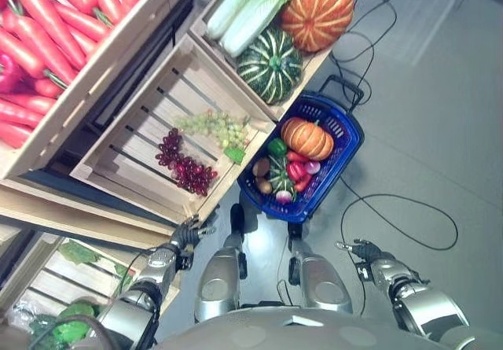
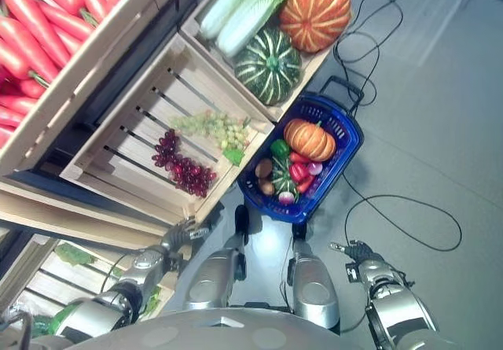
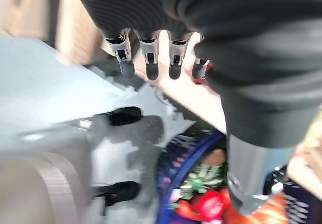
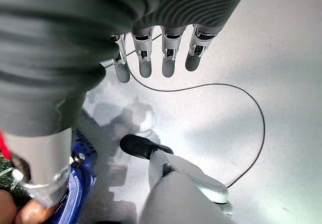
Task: Pick up fruits and vegetables into the basket
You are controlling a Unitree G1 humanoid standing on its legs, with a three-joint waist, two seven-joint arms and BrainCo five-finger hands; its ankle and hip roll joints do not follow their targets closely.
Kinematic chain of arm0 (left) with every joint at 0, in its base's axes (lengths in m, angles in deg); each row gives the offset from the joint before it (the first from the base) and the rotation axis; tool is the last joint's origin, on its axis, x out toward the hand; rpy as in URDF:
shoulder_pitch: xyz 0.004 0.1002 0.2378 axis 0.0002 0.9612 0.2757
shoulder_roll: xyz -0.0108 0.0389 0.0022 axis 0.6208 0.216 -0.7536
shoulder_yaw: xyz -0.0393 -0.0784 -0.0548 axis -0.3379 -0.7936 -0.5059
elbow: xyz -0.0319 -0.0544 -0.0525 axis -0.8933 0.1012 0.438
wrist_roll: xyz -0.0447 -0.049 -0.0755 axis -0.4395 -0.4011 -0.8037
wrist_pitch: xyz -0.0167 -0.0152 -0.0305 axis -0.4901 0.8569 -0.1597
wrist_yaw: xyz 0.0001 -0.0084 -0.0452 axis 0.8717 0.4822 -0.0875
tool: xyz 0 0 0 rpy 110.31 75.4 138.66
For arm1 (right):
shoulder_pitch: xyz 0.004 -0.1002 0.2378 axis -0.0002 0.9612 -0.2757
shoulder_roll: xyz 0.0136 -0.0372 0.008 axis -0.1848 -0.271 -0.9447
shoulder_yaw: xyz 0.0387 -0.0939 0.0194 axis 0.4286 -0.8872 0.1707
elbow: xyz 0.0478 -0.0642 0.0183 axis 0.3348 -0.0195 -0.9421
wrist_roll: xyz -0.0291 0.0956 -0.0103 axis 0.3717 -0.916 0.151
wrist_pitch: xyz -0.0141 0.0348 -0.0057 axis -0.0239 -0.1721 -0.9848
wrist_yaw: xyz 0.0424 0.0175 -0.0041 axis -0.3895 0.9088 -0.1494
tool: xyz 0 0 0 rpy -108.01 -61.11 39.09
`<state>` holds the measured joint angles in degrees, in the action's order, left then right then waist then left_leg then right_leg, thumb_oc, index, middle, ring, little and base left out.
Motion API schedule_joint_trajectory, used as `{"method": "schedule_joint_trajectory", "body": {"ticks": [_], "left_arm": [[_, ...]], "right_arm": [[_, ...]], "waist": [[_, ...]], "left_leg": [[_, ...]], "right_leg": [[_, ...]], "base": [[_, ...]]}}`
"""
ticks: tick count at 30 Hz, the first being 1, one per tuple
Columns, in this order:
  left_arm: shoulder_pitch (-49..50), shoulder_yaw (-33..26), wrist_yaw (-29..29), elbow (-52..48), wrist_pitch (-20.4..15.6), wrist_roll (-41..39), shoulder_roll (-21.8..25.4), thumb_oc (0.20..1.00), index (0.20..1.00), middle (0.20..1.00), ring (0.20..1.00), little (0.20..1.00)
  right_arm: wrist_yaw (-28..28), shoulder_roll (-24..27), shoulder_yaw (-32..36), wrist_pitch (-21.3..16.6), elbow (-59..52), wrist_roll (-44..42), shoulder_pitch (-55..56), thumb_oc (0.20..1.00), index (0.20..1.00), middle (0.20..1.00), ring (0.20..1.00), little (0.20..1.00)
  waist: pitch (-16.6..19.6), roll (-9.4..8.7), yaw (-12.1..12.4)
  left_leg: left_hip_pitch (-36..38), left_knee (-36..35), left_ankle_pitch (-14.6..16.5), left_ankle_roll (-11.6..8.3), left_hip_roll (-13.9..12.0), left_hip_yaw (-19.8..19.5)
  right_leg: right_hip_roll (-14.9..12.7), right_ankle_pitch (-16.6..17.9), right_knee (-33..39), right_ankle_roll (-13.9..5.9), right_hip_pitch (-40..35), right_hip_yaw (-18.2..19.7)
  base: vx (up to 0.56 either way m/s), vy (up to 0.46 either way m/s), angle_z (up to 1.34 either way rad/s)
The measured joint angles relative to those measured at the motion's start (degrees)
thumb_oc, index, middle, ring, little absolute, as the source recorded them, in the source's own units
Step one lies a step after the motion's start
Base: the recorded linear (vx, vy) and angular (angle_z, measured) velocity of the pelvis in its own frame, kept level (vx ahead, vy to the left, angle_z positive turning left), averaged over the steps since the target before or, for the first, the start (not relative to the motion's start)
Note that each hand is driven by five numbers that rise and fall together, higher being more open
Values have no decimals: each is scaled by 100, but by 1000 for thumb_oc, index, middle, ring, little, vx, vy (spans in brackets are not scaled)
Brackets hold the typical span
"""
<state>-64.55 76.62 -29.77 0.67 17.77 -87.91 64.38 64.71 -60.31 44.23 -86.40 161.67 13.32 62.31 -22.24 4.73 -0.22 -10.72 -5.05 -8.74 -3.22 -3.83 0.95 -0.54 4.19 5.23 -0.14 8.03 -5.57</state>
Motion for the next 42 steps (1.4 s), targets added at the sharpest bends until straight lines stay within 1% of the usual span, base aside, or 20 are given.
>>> {"method": "schedule_joint_trajectory", "body": {"ticks": [2,6,9,12,14,15,18,20,21,23,24,26,28,31,33,34,36,37,40,42], "left_arm": [[-168,88,-44,-363,-160,-227,34,1000,1000,1000,1000,1000],[-508,222,-161,-1157,-437,-715,155,1000,1000,1000,1000,1000],[-927,397,-98,-1665,-728,-913,400,1000,1000,1000,1000,1000],[-1428,469,257,-2083,-903,-931,683,1000,1000,1000,1000,1000],[-1719,465,598,-2203,-919,-880,816,1000,1000,1000,1000,1000],[-1859,461,812,-2276,-1007,-846,893,1000,1000,1000,1000,1000],[-2335,453,1824,-2389,-1176,9,1146,1000,1000,1000,1000,1000],[-2427,452,2197,-2449,-1205,436,1223,1000,1000,1000,1000,1000],[-2517,457,2671,-2475,-1224,1097,1330,1000,1000,1000,1000,1000],[-2685,465,3167,-2476,-1203,1789,1488,1000,1000,1000,1000,1000],[-2804,468,3415,-2475,-1165,2153,1583,1000,1000,1000,1000,1000],[-3136,562,4060,-2447,-941,3052,1848,1000,1000,1000,1000,1000],[-3578,889,4578,-2347,-714,3881,2174,1000,1000,1000,1000,1000],[-4000,1177,4992,-2188,-480,4639,2328,1000,1000,1000,1000,1000],[-4298,1558,5173,-1957,-309,5115,2392,1000,1000,1000,1000,1000],[-4510,1780,5217,-1851,-180,5496,2468,1000,1000,1000,1000,1000],[-4798,2079,5269,-1646,-77,5853,2549,1000,1000,1000,1000,1000],[-5029,2348,5273,-1403,32,6079,2549,1000,1000,1000,1000,1000],[-5415,2854,5253,-971,132,6576,2569,1000,1000,1000,1000,1000],[-5582,3045,5225,-893,122,6792,2575,1000,1000,1000,1000,1000]], "right_arm": [[-18,7,-9,1,-42,-91,-162,1000,1000,1000,1000,1000],[-75,39,-76,-1,-69,-206,-400,1000,1000,1000,1000,1000],[-95,99,-130,-6,-67,-331,-588,1000,1000,1000,1000,1000],[-109,177,-174,-5,-64,-449,-774,1000,1000,1000,1000,1000],[-116,180,-196,-16,-62,-533,-823,1000,1000,1000,1000,1000],[-129,180,-220,-18,-62,-539,-846,1000,1000,1000,1000,1000],[-199,179,-224,-44,-56,-619,-861,1000,1000,1000,1000,1000],[-203,183,-224,-61,-51,-656,-855,1000,1000,1000,1000,1000],[-203,187,-229,-98,-52,-707,-856,1000,1000,1000,1000,1000],[-204,191,-256,-140,-56,-765,-868,1000,1000,1000,1000,1000],[-204,193,-279,-146,-59,-767,-882,1000,1000,1000,1000,1000],[-201,188,-354,-149,-71,-770,-948,1000,1000,1000,1000,1000],[-202,217,-438,-162,-181,-770,-972,1000,1000,1000,1000,1000],[-201,230,-493,-169,-211,-770,-1030,1000,1000,1000,1000,1000],[-202,238,-558,-175,-256,-770,-1030,1000,1000,1000,1000,1000],[-202,249,-593,-176,-282,-770,-1062,1000,1000,1000,1000,1000],[-202,257,-646,-175,-296,-770,-1133,1000,1000,1000,1000,1000],[-199,257,-678,-171,-313,-769,-1170,1000,1000,1000,1000,1000],[-196,259,-779,-156,-388,-767,-1264,1000,1000,1000,1000,1000],[-197,258,-786,-137,-398,-767,-1321,1000,1000,1000,1000,1000]], "waist": [[-170,-9,11],[-347,-5,38],[-633,2,39],[-784,5,34],[-789,4,26],[-789,4,24],[-790,5,18],[-793,1,25],[-800,-12,24],[-811,-32,17],[-820,-48,18],[-871,-133,4],[-920,-230,-30],[-953,-288,-129],[-958,-314,-204],[-960,-320,-261],[-966,-332,-354],[-968,-336,-411],[-990,-375,-562],[-992,-378,-599]], "left_leg": [[-29,0,-7,3,5,-1],[-164,2,-33,-1,1,-9],[-253,64,-49,-5,-3,-25],[-551,233,-50,-6,-7,-99],[-697,329,-51,-5,-2,-134],[-802,396,-51,-6,3,-155],[-1203,663,-55,-1,37,-238],[-1330,745,-63,11,89,-245],[-1470,837,-81,35,131,-242],[-1676,962,-89,48,196,-240],[-1781,1009,-65,14,219,-238],[-2002,1143,-82,1,232,-221],[-2222,1296,-69,11,229,-190],[-2427,1401,-86,0,224,-175],[-2530,1493,-64,-5,207,-170],[-2615,1505,-65,-5,196,-153],[-2742,1565,-62,-6,190,-108],[-2797,1575,-67,-6,193,-94],[-2808,1583,-85,45,192,-17],[-2808,1582,-70,50,191,3]], "right_leg": [[-2,7,-1,-1,35,2],[5,19,-33,1,182,-5],[7,18,-112,0,269,-27],[5,16,-307,0,565,-57],[-2,-3,-414,-15,703,-77],[-13,-53,-543,-7,826,-101],[-79,-322,-1250,-16,1399,-143],[-131,-466,-1610,-18,1646,-139],[-195,-623,-2047,-14,1942,-138],[-290,-772,-2479,-16,2286,-122],[-340,-837,-2639,-10,2440,-91],[-368,-850,-2879,5,2733,-40],[-373,-859,-3035,18,2980,3],[-379,-851,-3159,25,3196,16],[-368,-852,-3190,26,3281,22],[-366,-848,-3200,28,3363,22],[-366,-842,-3235,36,3494,42],[-365,-830,-3242,51,3552,58],[-366,-797,-3254,97,3586,107],[-364,-798,-3246,97,3593,124]], "base": [[-72,-27,0],[-97,-46,-1],[-81,-41,0],[-60,-31,3],[-49,-16,5],[-31,-1,8],[-18,1,13],[-13,10,10],[-23,6,9],[-24,13,9],[-28,26,6],[-32,35,-3],[-20,27,-5],[-6,10,-1],[-28,35,-3],[0,0,0],[-20,41,-4],[-12,42,-9],[-11,48,-8],[-1,38,-4]]}}
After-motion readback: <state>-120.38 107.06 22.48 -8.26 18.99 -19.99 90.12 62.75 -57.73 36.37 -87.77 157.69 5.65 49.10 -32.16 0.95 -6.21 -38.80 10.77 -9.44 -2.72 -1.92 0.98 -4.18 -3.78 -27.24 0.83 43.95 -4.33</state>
